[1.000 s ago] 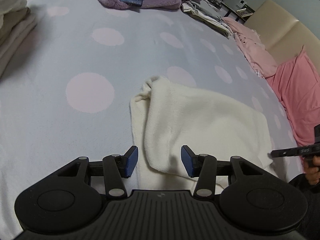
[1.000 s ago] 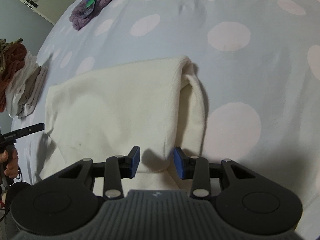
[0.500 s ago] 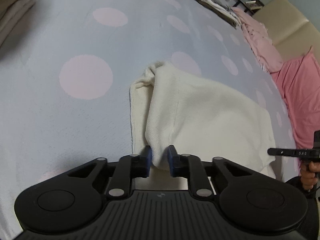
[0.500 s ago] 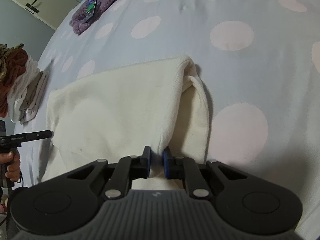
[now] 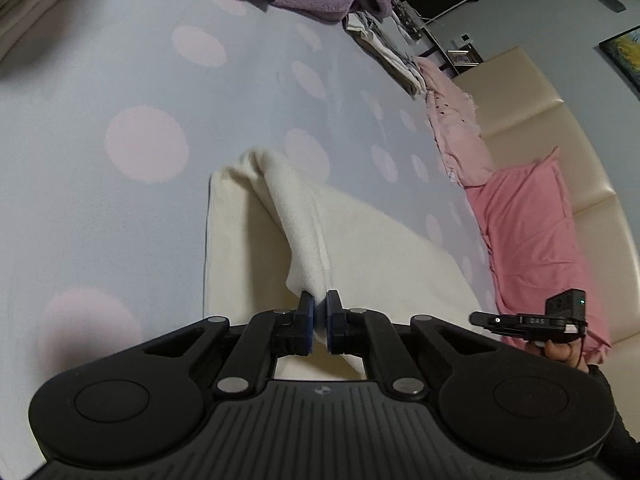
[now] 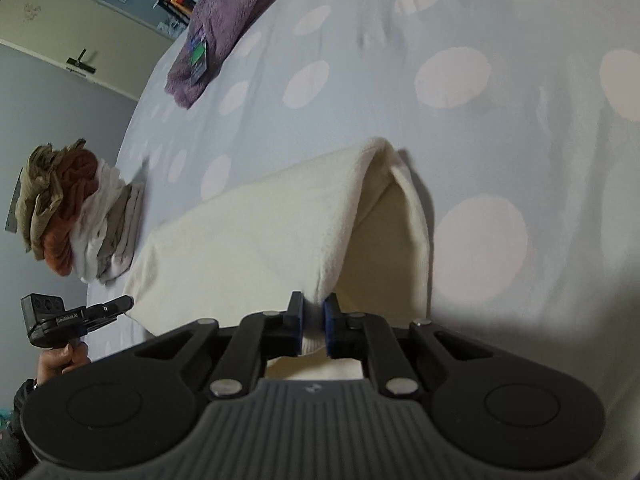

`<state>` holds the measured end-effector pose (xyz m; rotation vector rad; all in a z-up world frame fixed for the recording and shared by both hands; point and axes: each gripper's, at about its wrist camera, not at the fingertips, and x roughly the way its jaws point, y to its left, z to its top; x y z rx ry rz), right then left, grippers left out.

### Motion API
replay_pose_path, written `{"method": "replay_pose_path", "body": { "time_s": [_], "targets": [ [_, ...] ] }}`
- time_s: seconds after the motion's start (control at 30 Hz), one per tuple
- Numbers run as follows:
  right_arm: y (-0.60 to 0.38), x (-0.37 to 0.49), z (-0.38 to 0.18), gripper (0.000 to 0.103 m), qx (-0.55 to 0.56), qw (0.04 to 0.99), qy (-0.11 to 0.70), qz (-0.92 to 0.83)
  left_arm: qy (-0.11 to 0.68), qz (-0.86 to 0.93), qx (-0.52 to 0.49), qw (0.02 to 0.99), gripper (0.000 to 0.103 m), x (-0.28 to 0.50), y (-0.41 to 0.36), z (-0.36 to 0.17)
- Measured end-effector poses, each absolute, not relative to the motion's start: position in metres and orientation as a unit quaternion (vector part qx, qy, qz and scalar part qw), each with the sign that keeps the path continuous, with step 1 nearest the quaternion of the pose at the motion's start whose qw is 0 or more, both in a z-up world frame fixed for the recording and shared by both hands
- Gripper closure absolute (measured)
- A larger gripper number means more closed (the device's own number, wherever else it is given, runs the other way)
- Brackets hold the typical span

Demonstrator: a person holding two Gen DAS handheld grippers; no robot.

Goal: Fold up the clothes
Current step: 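Grasp the bundle edge with both grippers and lift it, then fold the lifted bundle edge over the sweater with both grippers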

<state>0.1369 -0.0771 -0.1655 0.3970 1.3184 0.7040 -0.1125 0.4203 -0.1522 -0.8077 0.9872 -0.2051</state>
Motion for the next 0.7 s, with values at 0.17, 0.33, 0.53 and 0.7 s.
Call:
{"method": "replay_pose_path", "body": {
  "time_s": [0.17,0.33,0.53,0.7],
  "targets": [
    [-0.083,0.122,-0.162,0.092,0.176,0.7,0.612,0.324,0.476,-0.098,-0.381,0.786,0.099,-0.131,0.415,-0.151],
    [-0.087,0.112,-0.158,0.092,0.171,0.689,0.624,0.327,0.495,-0.101,-0.36,0.784,0.099,-0.146,0.406,-0.149],
    [-0.088,0.096,-0.166,0.092,0.15,0.678,0.645,0.319,0.52,-0.094,-0.342,0.777,0.099,-0.16,0.397,-0.154],
    [-0.086,0.086,-0.172,0.092,0.138,0.67,0.658,0.316,0.531,-0.087,-0.336,0.773,0.099,-0.164,0.394,-0.155]
  ]
}}
